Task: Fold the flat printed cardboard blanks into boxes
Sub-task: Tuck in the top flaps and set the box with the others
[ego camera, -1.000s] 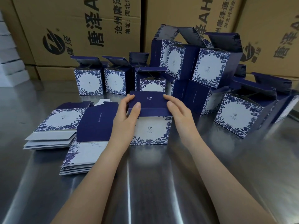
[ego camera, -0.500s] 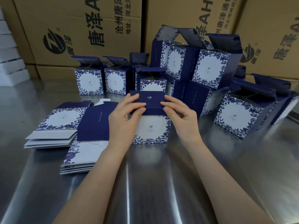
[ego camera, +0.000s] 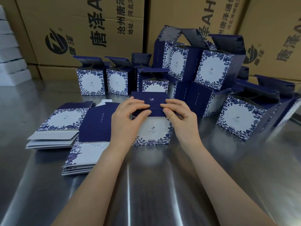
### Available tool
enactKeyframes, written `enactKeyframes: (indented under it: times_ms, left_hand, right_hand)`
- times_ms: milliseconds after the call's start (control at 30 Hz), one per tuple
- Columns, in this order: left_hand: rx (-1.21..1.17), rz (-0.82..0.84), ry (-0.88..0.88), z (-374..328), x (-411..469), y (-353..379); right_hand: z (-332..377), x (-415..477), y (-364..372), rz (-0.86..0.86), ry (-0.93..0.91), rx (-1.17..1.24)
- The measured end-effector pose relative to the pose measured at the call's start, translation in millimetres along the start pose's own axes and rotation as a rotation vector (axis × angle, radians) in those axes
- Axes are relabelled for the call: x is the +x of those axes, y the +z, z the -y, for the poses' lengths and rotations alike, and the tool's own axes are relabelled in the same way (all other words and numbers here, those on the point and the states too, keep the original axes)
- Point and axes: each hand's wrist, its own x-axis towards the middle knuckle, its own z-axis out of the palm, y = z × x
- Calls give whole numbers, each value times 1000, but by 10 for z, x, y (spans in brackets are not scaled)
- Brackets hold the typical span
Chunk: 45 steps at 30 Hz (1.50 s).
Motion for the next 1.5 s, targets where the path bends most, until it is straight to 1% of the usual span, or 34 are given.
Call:
enactKeyframes:
  times_ms: [233,333,433,500,633,700,800,900,1000,1067,1200,1267,1367,1500]
  left_hand:
    - [6,-48,-22,-17,17,67]
    - [-23,-2,-56,5,42,16]
    - [-115,44,-96,35,75,-83]
    - [-170,48,-118,39,81,-109]
    - [-200,20,-143,30,90,-71]
    - [-200,47,-146,33,108,-93]
    - [-230,111,-154,46,125,-158]
    - [-228,98,-155,44,125,-162]
    - [-176,68,-121,21,103,-121]
    - [-128,74,-86,14,93,-123]
    - [-37,132,-40,-16,99,-138]
    - [-11,138,-40,-71,84,-75]
    - [3,70,-47,-116,63,35]
    - [16,-18,-40,-118,33,122]
  right_hand:
    - [23,13,67,-81,-19,-28]
    - [39,14,20,-31,15,-2]
    - [45,39,-76,30,53,44]
    - [49,50,-95,17,66,78]
    - [46,51,-44,-26,48,81]
    - [34,56,-67,-12,55,98]
    - [12,76,-148,55,110,175]
    - [-11,89,-167,49,124,222]
    - [-16,93,-131,7,100,177]
    - [-5,93,-134,12,95,149]
    - [79,48,-114,128,90,96]
    - [112,31,-45,143,90,21]
    - [136,38,52,68,85,-63]
    - [151,41,123,-10,73,-102]
